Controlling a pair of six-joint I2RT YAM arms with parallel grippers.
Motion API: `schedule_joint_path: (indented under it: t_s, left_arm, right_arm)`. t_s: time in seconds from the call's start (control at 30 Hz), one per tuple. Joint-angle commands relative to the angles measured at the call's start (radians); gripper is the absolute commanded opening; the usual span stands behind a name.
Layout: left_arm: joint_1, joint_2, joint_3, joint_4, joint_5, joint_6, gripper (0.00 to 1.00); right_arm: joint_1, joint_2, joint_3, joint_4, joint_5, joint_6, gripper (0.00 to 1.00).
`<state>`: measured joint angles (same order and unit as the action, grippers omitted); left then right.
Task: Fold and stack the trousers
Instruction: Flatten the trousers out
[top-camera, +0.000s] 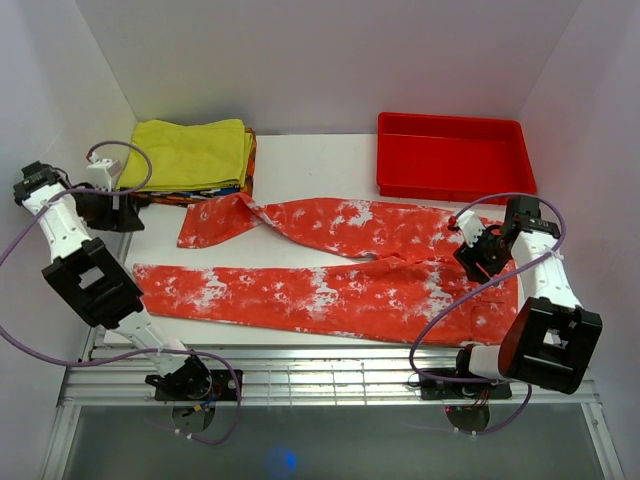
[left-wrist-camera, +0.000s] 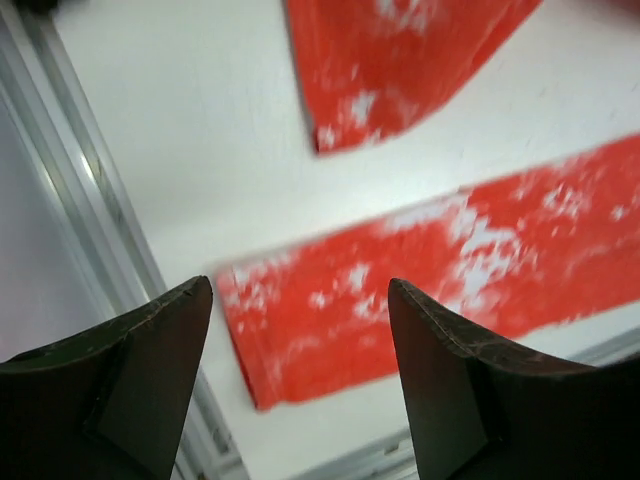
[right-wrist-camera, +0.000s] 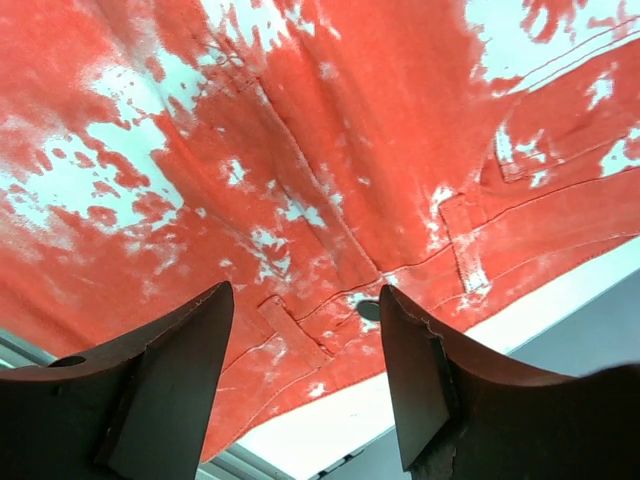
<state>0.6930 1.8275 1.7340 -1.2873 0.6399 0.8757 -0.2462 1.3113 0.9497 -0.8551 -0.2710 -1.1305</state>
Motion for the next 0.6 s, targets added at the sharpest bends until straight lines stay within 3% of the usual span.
schedule_joint_path:
  t_s: [0.0, 0.13, 0.2, 0.23, 0.43, 0.57]
  left_arm:
    - [-0.121, 0.061, 0.056, 0.158, 0.156, -0.248, 0.82]
    - [-0.222, 0.084, 0.082, 0.331, 0.176, -0.302, 0.79]
    - [-0.291, 0.114, 0.139, 0.356, 0.202, -0.162, 0.79]
    - [-0.315, 0.13, 0.165, 0.347, 0.211, -0.161, 0.79]
    - [-0.51, 0.286, 0.369, 0.212, 0.202, 0.172, 0.8]
    - [-0.622, 0.349, 0.375, 0.175, 0.144, 0.27, 0.81]
  right_arm:
    - [0.01, 0.008, 0.023, -0.096, -0.031, -0.006, 0.66]
    - [0.016, 0.025, 0.041, -0.104, -0.045, 0.005, 0.67]
    - [0.024, 0.045, 0.055, -0.111, -0.048, 0.009, 0.66]
    - [0.025, 0.052, 0.058, -0.111, -0.05, 0.009, 0.66]
    - [0.036, 0.091, 0.077, -0.131, -0.071, 0.018, 0.66]
    - [0.036, 0.088, 0.055, -0.122, -0.059, 0.021, 0.66]
